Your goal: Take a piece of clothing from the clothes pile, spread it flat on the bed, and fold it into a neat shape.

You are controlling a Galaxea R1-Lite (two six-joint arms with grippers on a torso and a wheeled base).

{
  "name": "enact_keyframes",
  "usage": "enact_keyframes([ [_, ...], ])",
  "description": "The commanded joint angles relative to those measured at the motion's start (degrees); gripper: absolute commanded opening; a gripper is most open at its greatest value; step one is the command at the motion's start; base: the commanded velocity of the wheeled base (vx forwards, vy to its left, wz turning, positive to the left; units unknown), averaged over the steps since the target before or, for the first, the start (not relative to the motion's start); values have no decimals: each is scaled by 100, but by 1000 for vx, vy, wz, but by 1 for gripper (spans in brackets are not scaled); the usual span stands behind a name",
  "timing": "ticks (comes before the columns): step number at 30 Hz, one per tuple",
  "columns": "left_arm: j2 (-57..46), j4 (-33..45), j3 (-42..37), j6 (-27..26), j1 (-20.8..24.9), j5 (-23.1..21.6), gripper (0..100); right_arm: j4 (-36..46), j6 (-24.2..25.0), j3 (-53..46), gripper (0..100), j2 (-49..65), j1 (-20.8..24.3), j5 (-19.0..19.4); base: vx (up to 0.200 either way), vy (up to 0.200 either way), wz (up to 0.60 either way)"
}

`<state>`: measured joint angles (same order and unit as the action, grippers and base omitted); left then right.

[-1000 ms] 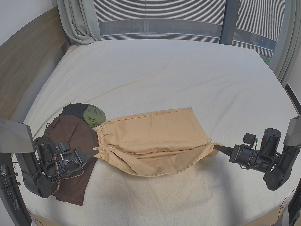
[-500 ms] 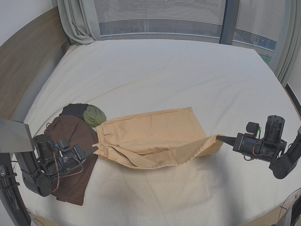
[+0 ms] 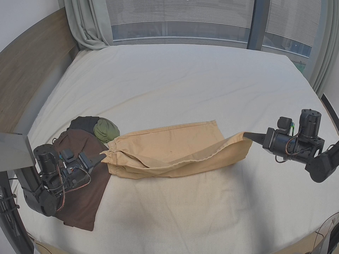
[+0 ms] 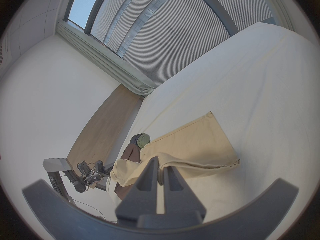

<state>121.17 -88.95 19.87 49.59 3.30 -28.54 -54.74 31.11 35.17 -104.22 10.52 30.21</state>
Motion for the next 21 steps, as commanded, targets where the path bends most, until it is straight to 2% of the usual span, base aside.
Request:
enact_keyframes([
  [1, 11, -8, 105, 77, -32, 41, 0, 270, 0, 412, 0, 15, -6, 3, 0, 0, 0],
  [11, 55, -8, 210, 182, -32, 173, 0, 1000, -8, 1176, 0, -143, -24, -6, 0, 0, 0],
  [21, 301, -8, 439, 182, -32, 525, 0, 1650, 0, 2029, 0, -573, -68, -6, 0, 0, 0],
])
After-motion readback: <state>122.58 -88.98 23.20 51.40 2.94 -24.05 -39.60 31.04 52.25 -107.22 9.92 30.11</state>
